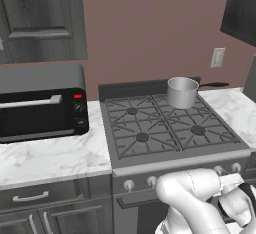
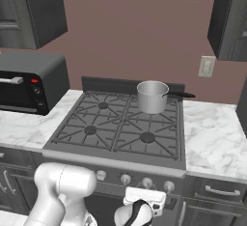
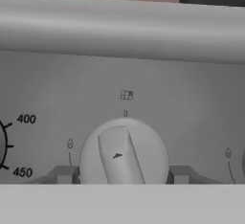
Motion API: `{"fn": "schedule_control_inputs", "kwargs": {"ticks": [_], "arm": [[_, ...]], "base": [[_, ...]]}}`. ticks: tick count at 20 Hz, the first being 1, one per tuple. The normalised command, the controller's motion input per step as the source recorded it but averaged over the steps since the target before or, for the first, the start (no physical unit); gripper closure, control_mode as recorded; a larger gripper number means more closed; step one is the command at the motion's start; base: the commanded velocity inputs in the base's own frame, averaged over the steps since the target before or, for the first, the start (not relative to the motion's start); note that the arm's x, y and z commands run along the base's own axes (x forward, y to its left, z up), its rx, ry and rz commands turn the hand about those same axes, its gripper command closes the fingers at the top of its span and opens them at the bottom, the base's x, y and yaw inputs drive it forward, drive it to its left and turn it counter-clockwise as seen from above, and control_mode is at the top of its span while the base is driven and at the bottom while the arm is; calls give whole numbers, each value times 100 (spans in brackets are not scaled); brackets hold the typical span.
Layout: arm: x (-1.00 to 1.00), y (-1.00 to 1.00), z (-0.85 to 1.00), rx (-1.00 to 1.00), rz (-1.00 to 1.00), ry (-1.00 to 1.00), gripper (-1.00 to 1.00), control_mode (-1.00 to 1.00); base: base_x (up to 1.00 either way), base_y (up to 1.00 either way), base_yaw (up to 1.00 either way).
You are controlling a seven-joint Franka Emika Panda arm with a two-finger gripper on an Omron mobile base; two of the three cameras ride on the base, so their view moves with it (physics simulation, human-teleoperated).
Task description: Turn off the rear right burner of the stove.
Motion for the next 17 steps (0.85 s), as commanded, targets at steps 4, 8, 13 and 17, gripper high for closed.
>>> {"fn": "schedule_control_inputs", "kwargs": {"ticks": [4,8,13,17], "arm": [[0,0,47,33,-3,-9,100,-100],[0,0,42,36,-3,-4,100,-100],[0,6,48,39,-5,-1,100,-100],[-1,9,49,36,-5,-1,100,-100]], "base": [[0,0,0],[0,0,0],[0,0,0],[0,0,0]]}}
